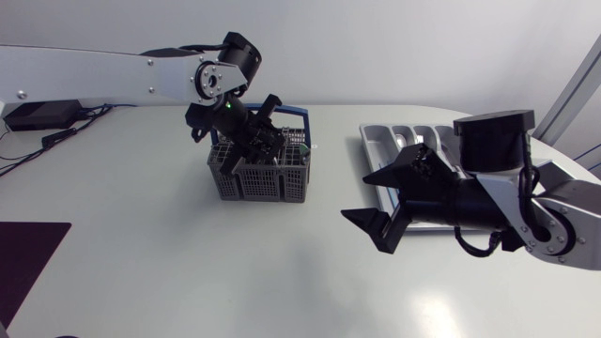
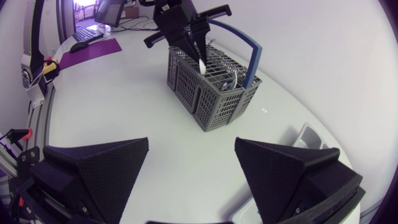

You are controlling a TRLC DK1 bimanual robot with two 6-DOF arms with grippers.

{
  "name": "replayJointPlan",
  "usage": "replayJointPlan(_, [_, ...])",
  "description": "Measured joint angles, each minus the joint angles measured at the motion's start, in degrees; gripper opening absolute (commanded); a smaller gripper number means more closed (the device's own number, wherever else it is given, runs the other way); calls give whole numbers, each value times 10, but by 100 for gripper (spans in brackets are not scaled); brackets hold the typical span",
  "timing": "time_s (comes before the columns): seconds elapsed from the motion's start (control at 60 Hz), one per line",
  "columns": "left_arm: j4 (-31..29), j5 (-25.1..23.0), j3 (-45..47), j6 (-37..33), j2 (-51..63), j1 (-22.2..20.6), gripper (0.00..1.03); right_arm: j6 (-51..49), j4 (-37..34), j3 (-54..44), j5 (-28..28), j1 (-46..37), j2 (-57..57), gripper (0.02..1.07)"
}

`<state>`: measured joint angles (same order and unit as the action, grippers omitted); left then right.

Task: Unload the cutlery basket into the drawer organizer.

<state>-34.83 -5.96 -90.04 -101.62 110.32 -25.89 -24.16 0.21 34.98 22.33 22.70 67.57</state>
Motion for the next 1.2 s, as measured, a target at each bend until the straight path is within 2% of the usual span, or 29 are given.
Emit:
replayJointPlan(0.467, [-8,-7,-7,2,-5,10,8,2,0,1,2,0,3,102])
replayJointPlan(0.667, [-13,-22,2,16,-48,23,8,2,0,1,-1,1,1,102])
replayJointPlan(0.9, [-16,-31,33,31,-123,22,8,2,-1,1,-32,24,-24,102])
replayJointPlan(1.2, [11,-31,69,65,-190,22,8,0,2,-1,-88,52,-70,102])
